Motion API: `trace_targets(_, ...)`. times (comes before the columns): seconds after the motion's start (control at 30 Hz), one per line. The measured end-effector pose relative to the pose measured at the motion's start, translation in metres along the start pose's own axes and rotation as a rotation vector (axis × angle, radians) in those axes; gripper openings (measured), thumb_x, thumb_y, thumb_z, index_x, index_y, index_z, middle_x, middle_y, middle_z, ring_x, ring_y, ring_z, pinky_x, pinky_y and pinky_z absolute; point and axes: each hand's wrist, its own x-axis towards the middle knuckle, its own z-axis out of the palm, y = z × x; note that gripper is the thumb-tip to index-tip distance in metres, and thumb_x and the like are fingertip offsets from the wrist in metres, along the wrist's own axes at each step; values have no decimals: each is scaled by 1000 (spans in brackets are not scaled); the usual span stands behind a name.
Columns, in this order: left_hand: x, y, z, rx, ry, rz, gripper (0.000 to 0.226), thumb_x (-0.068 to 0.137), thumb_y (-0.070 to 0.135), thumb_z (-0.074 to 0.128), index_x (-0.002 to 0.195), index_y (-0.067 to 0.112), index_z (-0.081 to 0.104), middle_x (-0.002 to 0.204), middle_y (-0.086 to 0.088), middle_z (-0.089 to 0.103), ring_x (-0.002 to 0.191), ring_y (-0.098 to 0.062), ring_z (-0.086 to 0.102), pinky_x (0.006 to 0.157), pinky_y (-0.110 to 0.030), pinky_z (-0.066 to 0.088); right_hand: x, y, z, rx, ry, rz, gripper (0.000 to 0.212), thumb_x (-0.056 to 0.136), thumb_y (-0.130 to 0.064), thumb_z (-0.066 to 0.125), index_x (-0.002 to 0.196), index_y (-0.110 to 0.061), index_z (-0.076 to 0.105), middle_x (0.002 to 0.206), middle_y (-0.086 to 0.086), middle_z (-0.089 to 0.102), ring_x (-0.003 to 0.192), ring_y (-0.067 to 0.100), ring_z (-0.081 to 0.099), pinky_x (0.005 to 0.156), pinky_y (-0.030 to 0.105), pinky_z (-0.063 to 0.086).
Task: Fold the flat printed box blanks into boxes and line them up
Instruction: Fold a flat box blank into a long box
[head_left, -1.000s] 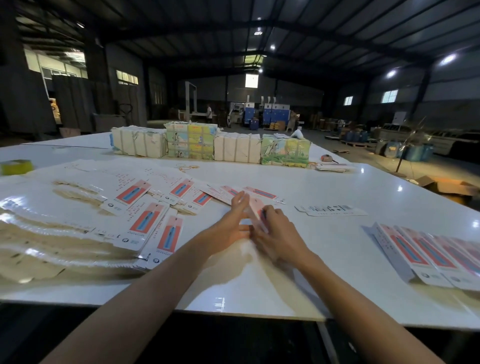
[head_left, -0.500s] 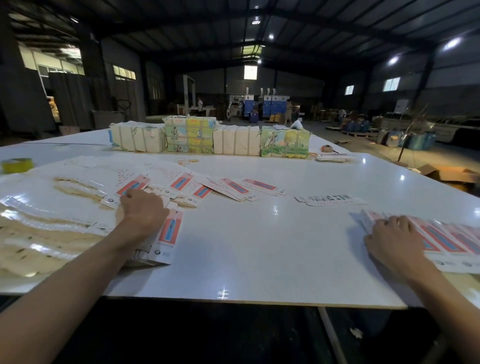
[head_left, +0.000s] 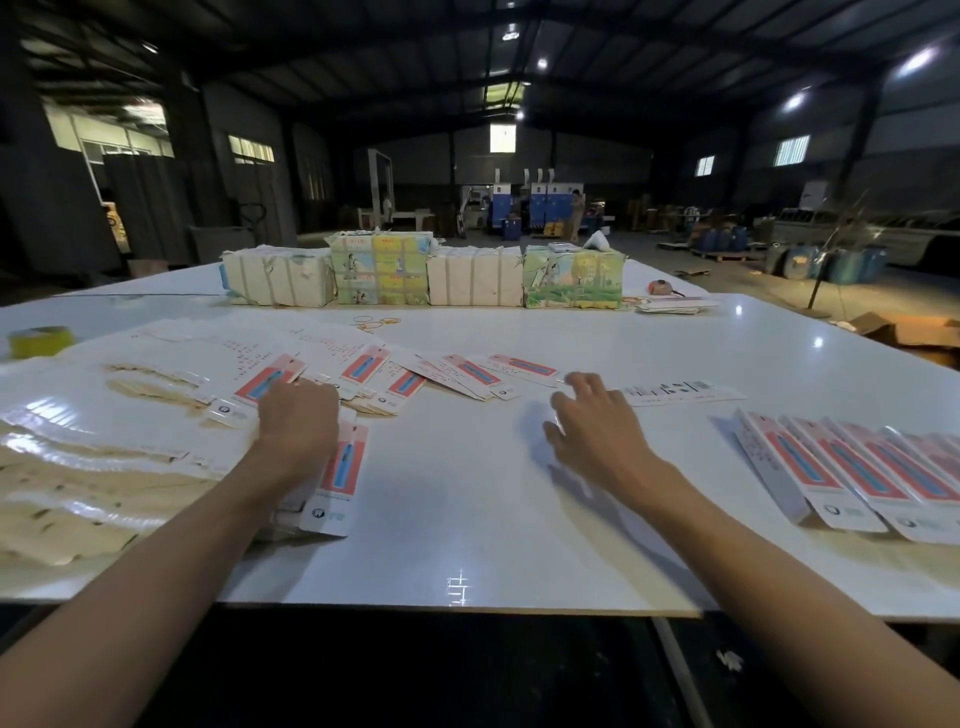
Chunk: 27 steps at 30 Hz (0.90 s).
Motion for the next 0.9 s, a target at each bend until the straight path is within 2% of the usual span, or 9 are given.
trace_targets(0.07, -9, 7, -1, 50, 86, 60, 17, 98, 36, 68, 107, 22, 66, 105, 1, 73, 90, -16, 68, 81, -30, 54, 8, -16, 8, -1, 26, -57, 35, 106, -31, 46, 128, -10, 63, 151, 12, 47, 142, 32, 40, 104, 44, 40)
trace_targets(0.17, -15, 15, -4, 65, 113, 116, 17, 95, 35, 73, 103, 23, 65, 106, 1, 74, 92, -17, 71, 79, -29, 55, 6, -28, 23, 39, 55, -91, 27, 103, -26, 46, 113, -11, 65, 131, 8, 57, 125, 31, 49, 93, 42, 41)
trace_targets(0.23, -19, 23, -10, 109, 139, 156, 20, 95, 34, 75, 111, 23, 70, 107, 2, 75, 92, -16, 73, 78, -28, 55, 3, -28, 30, 40, 65, -130, 23, 100, -23, 46, 102, -10, 65, 121, 8, 59, 117, 31, 52, 86, 40, 41)
trace_targets(0.4, -38, 64, -20, 219, 177, 307, 19, 100, 25, 70, 117, 18, 71, 111, -2, 77, 97, -20, 76, 82, -30, 57, -2, -24, 29, 42, 84, -178, 22, 97, -17, 47, 96, -8, 67, 119, 7, 61, 114, 31, 53, 83, 40, 42)
trace_targets(0.5, -40, 80, -14, 31, 67, 353, 21, 106, 28, 61, 120, 15, 68, 117, -7, 72, 103, -23, 71, 84, -31, 52, -5, -23, 28, 55, 85, -186, 22, 97, -17, 46, 97, -8, 66, 119, 6, 60, 113, 29, 52, 85, 39, 43)
trace_targets(0.6, -29, 75, -13, -156, -56, 295, 32, 106, 40, 59, 116, 12, 69, 123, -13, 69, 110, -27, 64, 90, -34, 51, -8, -23, 28, 78, 106, -189, 22, 96, -16, 46, 95, -8, 66, 118, 7, 60, 110, 30, 52, 85, 41, 44)
trace_targets(0.67, -22, 67, -11, -113, -100, 238, 46, 105, 55, 53, 120, 13, 68, 121, -9, 68, 111, -26, 62, 93, -36, 50, -8, -23, 30, 91, 122, -188, 23, 97, -17, 45, 95, -8, 65, 117, 6, 60, 109, 30, 52, 84, 40, 43)
trace_targets(0.8, -11, 57, -9, -83, -153, 233, 52, 97, 62, 62, 122, 17, 65, 111, -3, 69, 94, -18, 61, 79, -29, 48, -7, -22, 31, 125, 139, -163, 20, 98, -16, 46, 91, -8, 63, 111, 4, 59, 105, 28, 51, 75, 35, 36)
trace_targets(0.9, -2, 50, -14, -228, -147, 176, 49, 92, 51, 74, 120, 16, 55, 103, -1, 65, 85, -12, 63, 67, -24, 46, -8, -22, 32, 144, 137, -172, 19, 98, -16, 48, 89, -8, 62, 110, 5, 59, 104, 28, 52, 72, 33, 29)
